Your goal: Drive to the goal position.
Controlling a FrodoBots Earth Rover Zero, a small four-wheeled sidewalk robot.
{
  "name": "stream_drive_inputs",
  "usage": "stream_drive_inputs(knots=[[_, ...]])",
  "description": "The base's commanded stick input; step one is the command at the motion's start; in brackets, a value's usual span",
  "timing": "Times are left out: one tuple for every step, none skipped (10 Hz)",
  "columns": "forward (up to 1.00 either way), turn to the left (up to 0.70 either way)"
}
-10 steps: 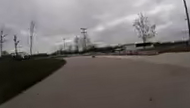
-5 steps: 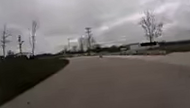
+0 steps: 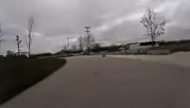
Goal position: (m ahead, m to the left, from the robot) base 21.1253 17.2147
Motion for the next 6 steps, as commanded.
stream_drive_inputs(knots=[[1.00,0.00],[1.00,0.00],[1.00,0.00],[1.00,0.00],[1.00,0.00],[1.00,0.00]])
